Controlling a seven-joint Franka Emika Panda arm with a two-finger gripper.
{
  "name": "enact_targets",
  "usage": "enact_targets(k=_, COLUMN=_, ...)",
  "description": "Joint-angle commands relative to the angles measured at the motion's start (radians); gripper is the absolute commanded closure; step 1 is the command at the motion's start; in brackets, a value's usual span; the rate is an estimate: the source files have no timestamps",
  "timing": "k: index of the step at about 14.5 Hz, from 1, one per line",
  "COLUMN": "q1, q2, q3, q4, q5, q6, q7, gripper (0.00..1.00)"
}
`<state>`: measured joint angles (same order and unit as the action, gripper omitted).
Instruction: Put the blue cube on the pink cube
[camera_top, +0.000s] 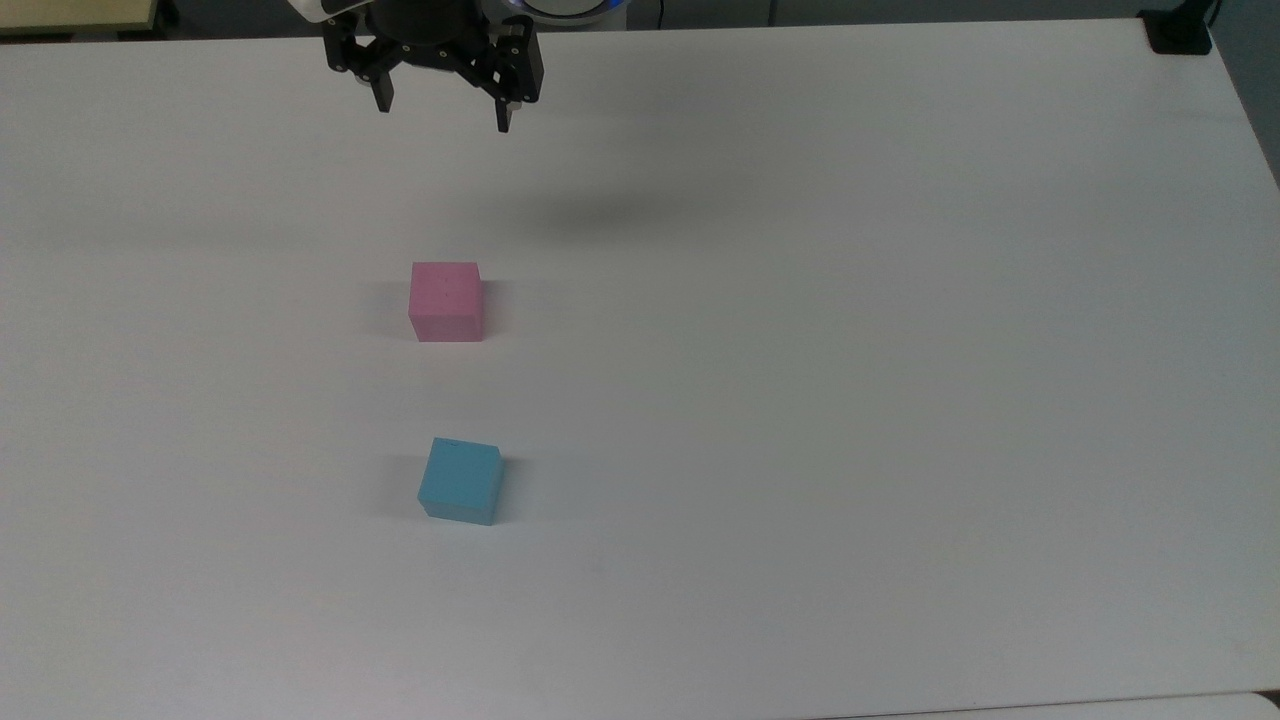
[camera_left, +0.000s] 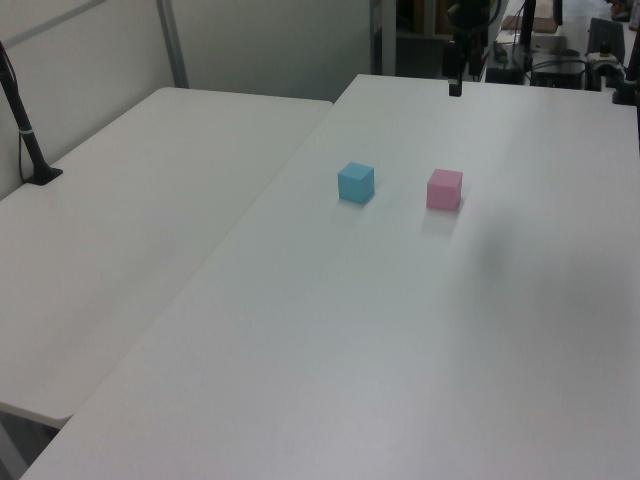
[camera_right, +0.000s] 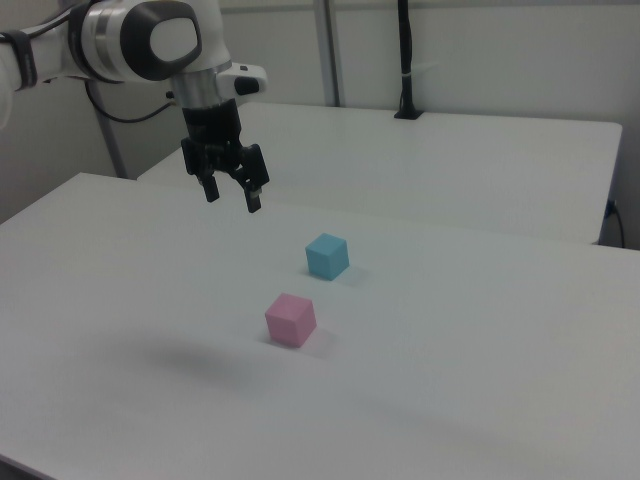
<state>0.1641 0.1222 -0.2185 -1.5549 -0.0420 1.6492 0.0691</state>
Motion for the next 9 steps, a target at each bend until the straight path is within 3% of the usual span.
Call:
enact_targets(k=1, q1=0.006, q2=-0.003, q3=-0.004, q4=-0.014, q5=0.008, q6=-0.013, q7=-0.015, gripper=0.00)
enact_targets(k=9, q1=0.006, q2=0.010, q3=-0.004, q4=-0.010, q5=0.011, q6=-0.009, q7=-0.014, gripper=0.00)
